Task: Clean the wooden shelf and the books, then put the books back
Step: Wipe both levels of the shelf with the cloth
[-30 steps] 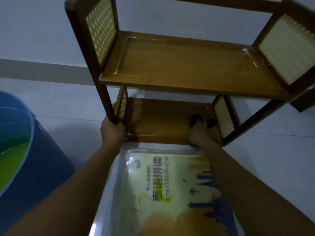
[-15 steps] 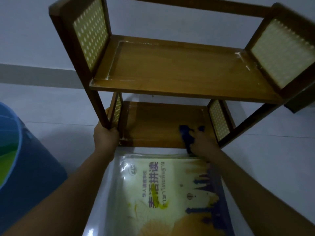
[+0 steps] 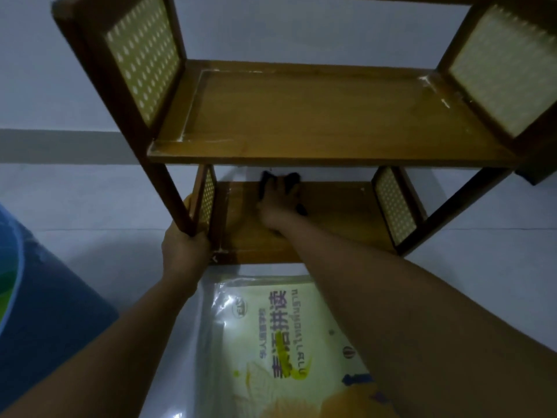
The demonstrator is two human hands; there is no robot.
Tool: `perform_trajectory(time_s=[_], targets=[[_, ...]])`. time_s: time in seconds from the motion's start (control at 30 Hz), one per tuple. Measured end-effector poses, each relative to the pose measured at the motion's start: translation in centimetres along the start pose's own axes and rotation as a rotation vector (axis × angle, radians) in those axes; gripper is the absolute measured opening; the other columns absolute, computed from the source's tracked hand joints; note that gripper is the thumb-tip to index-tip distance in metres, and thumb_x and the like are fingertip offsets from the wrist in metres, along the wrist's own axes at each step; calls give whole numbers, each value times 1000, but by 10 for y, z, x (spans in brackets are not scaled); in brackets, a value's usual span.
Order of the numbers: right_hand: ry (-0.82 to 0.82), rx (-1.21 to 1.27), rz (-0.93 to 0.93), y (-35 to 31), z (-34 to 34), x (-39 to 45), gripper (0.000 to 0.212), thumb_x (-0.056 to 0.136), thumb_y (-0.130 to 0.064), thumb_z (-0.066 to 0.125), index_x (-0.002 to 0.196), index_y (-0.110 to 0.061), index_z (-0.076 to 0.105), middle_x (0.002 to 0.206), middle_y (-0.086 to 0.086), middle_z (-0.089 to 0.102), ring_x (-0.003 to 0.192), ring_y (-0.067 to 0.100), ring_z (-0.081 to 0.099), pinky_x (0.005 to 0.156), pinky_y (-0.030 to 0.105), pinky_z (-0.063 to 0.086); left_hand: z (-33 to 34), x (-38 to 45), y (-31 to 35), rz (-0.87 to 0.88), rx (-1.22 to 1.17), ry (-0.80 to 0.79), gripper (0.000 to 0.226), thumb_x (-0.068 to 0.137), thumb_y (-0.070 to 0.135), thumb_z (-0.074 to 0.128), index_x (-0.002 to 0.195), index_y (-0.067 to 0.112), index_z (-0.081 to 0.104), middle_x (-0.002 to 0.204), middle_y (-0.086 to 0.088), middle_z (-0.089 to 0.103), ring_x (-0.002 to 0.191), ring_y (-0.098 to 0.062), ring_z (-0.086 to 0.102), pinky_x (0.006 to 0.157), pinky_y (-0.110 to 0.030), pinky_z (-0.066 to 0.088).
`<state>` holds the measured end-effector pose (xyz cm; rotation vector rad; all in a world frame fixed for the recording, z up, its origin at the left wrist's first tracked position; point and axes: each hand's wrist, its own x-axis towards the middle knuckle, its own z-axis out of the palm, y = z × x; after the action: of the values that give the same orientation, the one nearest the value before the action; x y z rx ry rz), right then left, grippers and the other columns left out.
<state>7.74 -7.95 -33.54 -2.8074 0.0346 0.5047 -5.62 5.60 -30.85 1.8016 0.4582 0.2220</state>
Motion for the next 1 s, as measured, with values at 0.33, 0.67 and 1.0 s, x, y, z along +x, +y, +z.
perform_trajectory(time_s=[0.33,0.67,1.0], targets=[[-254,77,-602,-27,23,-70,34,88,-13,59,121,-9,55,132,15,49,127,36,38,107,49,31,5,0,-3,-31,-19,92,49,89,2,48,129,30,54,101,-4,64,89,-22,60,71,-33,50],[77,-14,-298,137,-1,-28,51,96,-17,33,144,-31,31,152,6,32,137,38,30,104,48,34,3,-4,6,-107,-58,49,44,92,0,42,127,25,53,97,-2,63,82,-12,59,59,-24,44],[-65,55,-337,-11,35,-83,32,92,-9,48,123,-18,53,130,8,47,120,34,42,99,41,39,10,-6,7,-150,-68,126,47,91,2,46,132,23,53,112,-8,65,103,-27,61,87,-43,54]])
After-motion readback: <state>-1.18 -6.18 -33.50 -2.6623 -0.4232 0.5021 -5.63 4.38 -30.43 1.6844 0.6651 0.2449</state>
